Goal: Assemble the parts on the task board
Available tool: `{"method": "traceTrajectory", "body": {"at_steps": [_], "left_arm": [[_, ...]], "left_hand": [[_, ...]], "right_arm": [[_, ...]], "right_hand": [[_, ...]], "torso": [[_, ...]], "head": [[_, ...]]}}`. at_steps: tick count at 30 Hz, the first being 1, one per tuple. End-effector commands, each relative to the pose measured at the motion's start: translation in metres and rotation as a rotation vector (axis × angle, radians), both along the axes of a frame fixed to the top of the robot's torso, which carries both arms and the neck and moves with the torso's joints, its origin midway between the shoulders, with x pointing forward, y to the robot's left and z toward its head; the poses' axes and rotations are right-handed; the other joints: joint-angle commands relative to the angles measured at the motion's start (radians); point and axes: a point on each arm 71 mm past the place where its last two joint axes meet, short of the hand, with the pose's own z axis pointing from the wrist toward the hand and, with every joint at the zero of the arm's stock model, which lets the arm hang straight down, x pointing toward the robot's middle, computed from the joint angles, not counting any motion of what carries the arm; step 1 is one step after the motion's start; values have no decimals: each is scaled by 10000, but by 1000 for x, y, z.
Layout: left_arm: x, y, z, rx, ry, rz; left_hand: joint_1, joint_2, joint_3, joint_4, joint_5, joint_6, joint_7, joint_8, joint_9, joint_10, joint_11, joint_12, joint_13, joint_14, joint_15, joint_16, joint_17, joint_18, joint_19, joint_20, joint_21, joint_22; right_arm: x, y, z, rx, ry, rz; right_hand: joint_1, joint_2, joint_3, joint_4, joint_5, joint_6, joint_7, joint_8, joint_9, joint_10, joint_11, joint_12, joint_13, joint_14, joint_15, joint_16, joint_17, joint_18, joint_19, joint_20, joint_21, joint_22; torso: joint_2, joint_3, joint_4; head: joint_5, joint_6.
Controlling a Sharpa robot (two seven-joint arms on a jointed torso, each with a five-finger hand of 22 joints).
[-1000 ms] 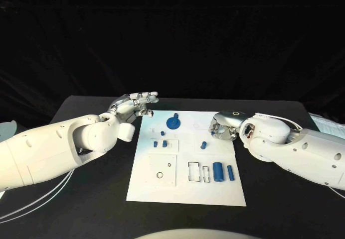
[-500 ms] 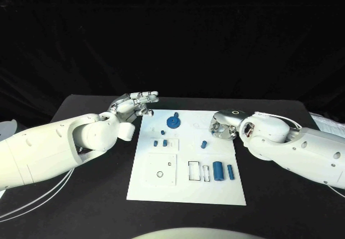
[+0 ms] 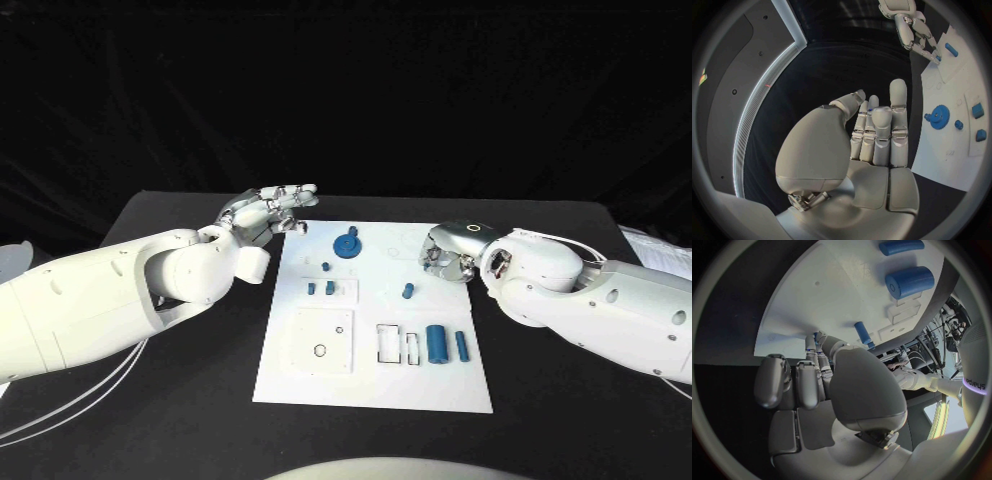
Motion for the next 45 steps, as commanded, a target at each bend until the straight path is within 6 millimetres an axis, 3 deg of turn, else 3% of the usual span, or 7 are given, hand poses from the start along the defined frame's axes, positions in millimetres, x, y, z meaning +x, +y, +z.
{"method": "traceTrajectory", "body": {"at_steps": [1,16,23,29,34,43,45], "left_arm": [[-1,-2,1,-129,-26,-164],[-1,-1,0,-90,-4,-197],[-1,-2,0,-116,-6,-244],[-2,-5,0,-156,-5,-324],[-3,-8,0,-190,-8,-396],[-3,-15,0,-255,2,-558],[-3,-16,0,-264,5,-584]], "left_hand": [[-41,85,-49,4,-2,8,-7,63,-11,-57,5,48,13,-53,10,-44,-8,188,-79,1,-38,-9],[-35,101,-76,-11,-1,-14,6,58,-15,-93,17,64,15,-84,16,-71,-73,186,-84,4,-51,-18],[-35,101,-76,-11,-1,-14,6,58,-15,-93,17,64,15,-84,16,-71,-73,186,-84,4,-51,-18],[-35,101,-76,-11,-1,-14,6,58,-15,-93,17,64,15,-84,16,-71,-73,186,-84,4,-51,-18],[-38,107,-89,-15,-2,-24,12,55,-17,-108,21,71,16,-94,21,-76,-87,185,-87,5,-57,-22],[-43,111,-99,-14,-2,-28,14,55,-18,-115,24,76,17,-98,23,-77,-93,184,-89,7,-60,-24],[-46,115,-106,-13,-2,-31,16,55,-18,-120,26,80,18,-102,25,-78,-99,184,-90,8,-63,-26]], "right_arm": [[-1,0,7,253,-321,-52],[-15,2,28,1065,-447,78],[-36,33,39,1815,-581,1071],[-58,73,42,2180,-451,2245],[-68,95,29,2060,139,2778],[-76,116,-9,1840,1172,3113],[-77,119,-14,1823,1283,3139]], "right_hand": [[-29,108,74,-6,40,65,10,22,12,94,8,-40,8,594,103,29,5,29,49,54,57,6],[-113,43,161,-30,44,66,53,0,24,120,47,-81,6,592,159,43,13,26,55,94,68,23],[-109,15,287,-99,60,70,97,-18,35,145,84,-115,5,591,207,59,23,28,55,127,73,29],[-107,6,357,-138,67,67,121,-30,41,153,102,-134,5,591,226,72,34,30,53,143,75,31],[-112,2,363,-141,65,66,126,-32,41,153,107,-138,5,590,228,70,29,30,53,145,75,30],[-145,-17,392,-160,61,46,146,-49,42,135,127,-166,1,588,245,73,26,35,43,159,62,9],[-146,-17,394,-161,61,45,147,-50,42,134,127,-167,1,588,246,73,27,36,42,159,61,7]], "torso": [[3,2,-15],[8,0,-5],[11,7,19],[0,-24,22],[-8,-45,8],[5,-35,8],[12,-17,-6]], "head": [[-2,13],[34,18],[119,-18],[334,-106],[469,-169],[739,-222],[780,-237]]}}
